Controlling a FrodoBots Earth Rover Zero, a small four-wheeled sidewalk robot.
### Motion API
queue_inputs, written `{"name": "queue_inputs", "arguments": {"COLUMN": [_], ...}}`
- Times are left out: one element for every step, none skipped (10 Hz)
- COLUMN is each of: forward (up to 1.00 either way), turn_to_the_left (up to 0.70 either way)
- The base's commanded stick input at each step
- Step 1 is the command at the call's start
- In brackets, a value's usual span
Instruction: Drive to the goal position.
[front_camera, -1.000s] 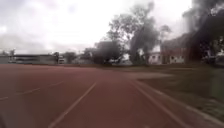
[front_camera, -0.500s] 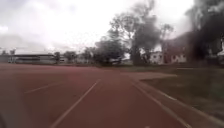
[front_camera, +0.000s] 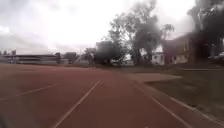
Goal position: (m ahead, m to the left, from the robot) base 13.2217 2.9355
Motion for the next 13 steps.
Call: {"name": "queue_inputs", "arguments": {"forward": [0.85,0.85,0.85,0.85,0.85,0.85,0.85,0.85,0.85,0.85,0.85,0.85,0.85], "turn_to_the_left": [0.00,0.00,0.00,0.00,0.00,0.00,0.00,0.00,0.00,0.00,0.00,0.00,0.00]}}
